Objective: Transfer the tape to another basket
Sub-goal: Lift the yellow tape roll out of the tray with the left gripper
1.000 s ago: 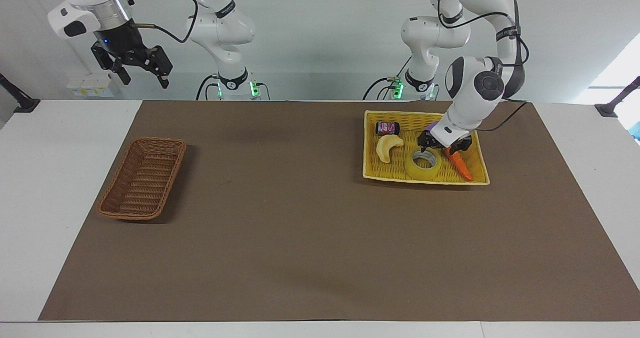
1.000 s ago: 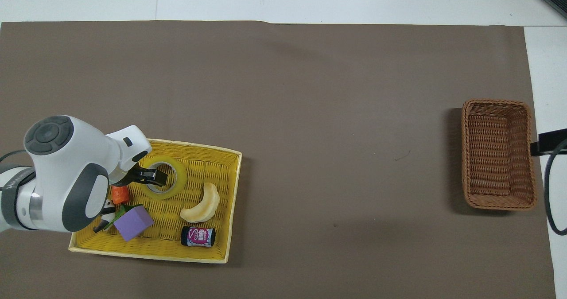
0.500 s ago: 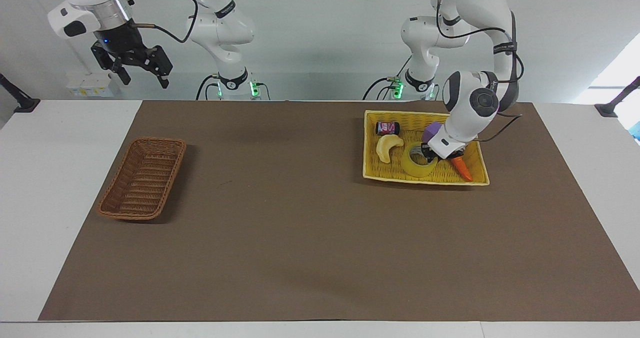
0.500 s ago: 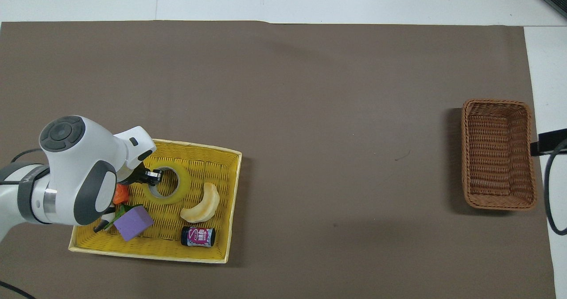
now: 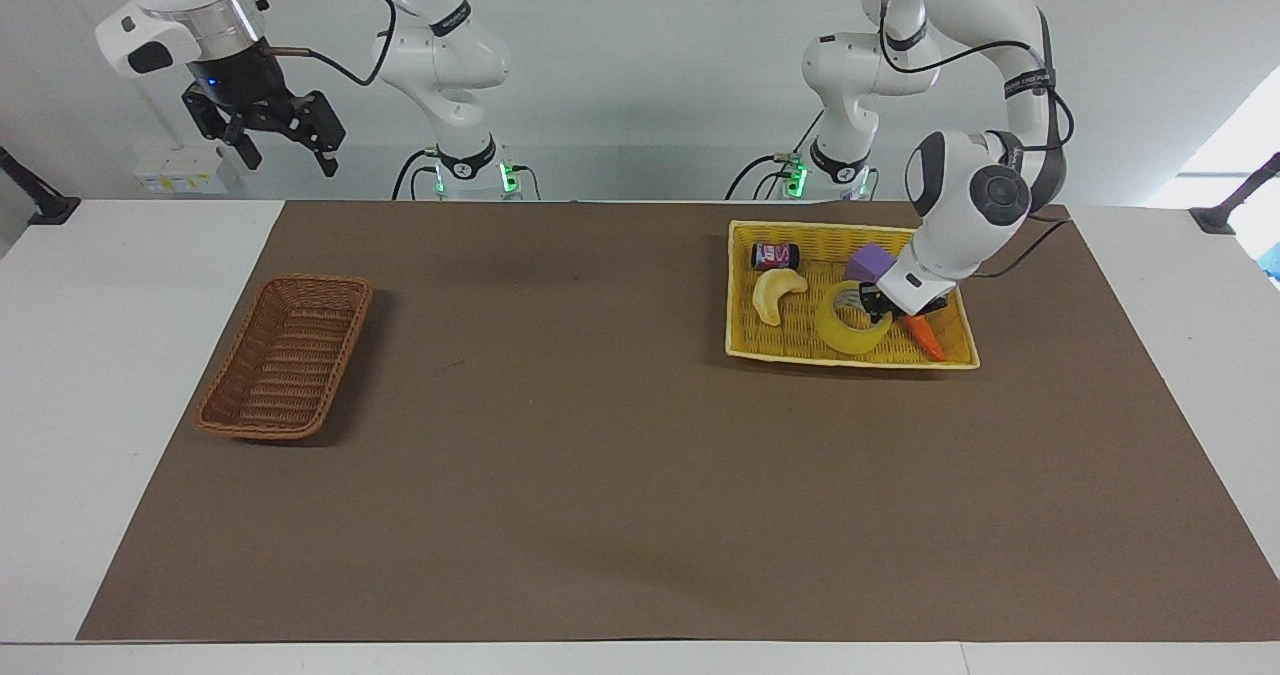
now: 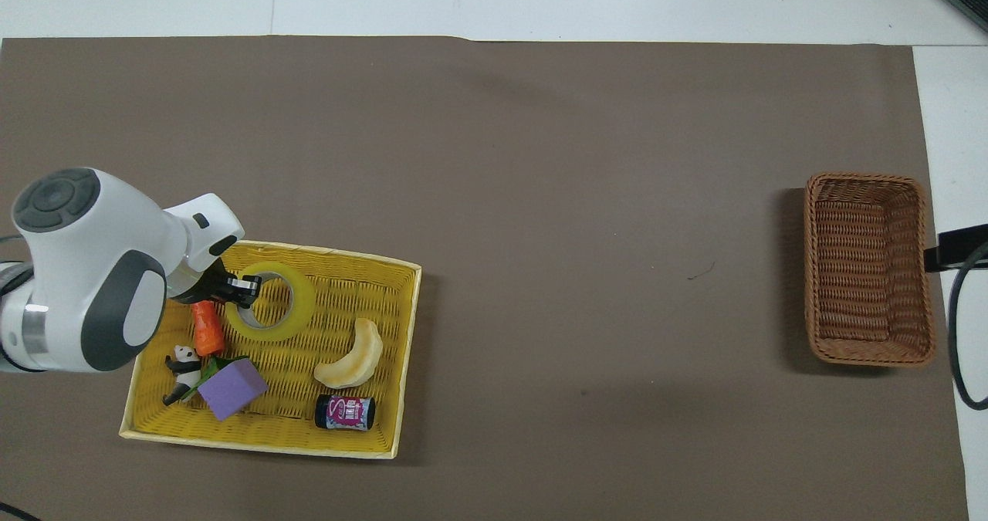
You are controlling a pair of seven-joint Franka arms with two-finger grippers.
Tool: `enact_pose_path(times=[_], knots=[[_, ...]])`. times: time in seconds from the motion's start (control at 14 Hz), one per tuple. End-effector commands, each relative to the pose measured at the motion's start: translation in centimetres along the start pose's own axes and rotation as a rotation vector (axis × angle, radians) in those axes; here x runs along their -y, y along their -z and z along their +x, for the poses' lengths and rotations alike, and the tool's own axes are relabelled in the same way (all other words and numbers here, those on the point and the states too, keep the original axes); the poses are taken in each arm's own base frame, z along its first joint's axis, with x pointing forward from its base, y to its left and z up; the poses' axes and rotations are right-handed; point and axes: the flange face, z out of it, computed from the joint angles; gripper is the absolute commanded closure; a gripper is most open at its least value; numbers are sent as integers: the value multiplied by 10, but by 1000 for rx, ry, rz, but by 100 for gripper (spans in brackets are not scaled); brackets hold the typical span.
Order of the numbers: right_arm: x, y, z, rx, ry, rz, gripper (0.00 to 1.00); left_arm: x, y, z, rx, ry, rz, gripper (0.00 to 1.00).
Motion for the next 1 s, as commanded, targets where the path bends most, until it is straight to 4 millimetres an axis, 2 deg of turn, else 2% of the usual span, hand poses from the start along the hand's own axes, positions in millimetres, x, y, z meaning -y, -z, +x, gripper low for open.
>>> enact_pose_path(times=[0.0,0.29,0.5,0.64,0.71,0.93], knots=[[-1,2,-1,4,13,16,0,4,50,3,-4,25,-74,100],[-1,2,-1,4,13,16,0,0,108,1,12,42,-182,100],[-1,2,-1,4,13,16,0,-16,125,-4,20,78,-295,100],[-1,2,-1,4,13,16,0,-40,134,-5,16,143,-381,100],[-1,2,-1,4,12,16,0,-62,134,-5,21,143,-405,100],[-1,2,-1,4,12,16,0,-103,146,-13,45,190,-524,100]])
